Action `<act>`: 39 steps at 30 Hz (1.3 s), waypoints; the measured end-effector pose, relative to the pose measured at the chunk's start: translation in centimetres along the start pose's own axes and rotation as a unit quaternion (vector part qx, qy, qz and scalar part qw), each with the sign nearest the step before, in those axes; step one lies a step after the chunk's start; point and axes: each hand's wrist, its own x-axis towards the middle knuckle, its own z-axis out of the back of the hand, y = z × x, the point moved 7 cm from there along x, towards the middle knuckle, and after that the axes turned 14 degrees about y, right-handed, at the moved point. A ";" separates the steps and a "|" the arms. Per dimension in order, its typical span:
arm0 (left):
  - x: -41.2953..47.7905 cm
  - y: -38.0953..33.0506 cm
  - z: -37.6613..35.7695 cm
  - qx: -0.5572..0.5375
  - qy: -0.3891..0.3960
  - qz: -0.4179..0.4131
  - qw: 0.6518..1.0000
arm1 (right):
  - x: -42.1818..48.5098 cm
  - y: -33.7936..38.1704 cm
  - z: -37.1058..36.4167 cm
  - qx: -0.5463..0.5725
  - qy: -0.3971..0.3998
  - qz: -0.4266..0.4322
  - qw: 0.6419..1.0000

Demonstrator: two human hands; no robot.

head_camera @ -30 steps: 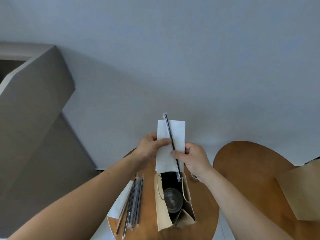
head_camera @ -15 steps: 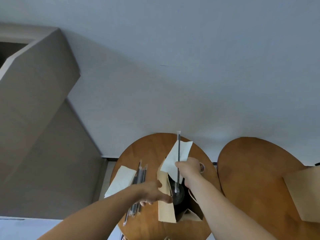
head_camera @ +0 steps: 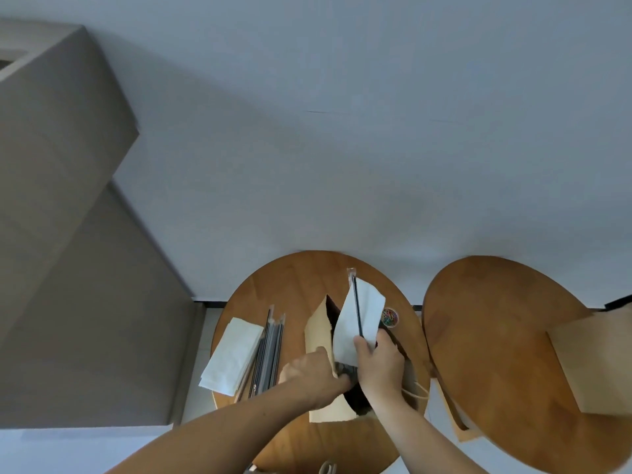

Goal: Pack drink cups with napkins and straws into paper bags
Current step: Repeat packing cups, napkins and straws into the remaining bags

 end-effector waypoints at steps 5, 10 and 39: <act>0.2 3.6 0.3 -0.191 0.006 0.006 0.982 | 0.0 -3.1 -1.7 -0.078 0.110 0.006 0.991; 0.2 4.3 -1.1 -0.243 0.010 -0.025 0.970 | 1.1 -4.8 -5.4 -0.127 0.301 -0.071 0.943; 0.2 2.4 -0.9 -0.211 0.010 -0.058 0.976 | 2.1 8.7 4.5 -0.281 0.132 0.161 0.937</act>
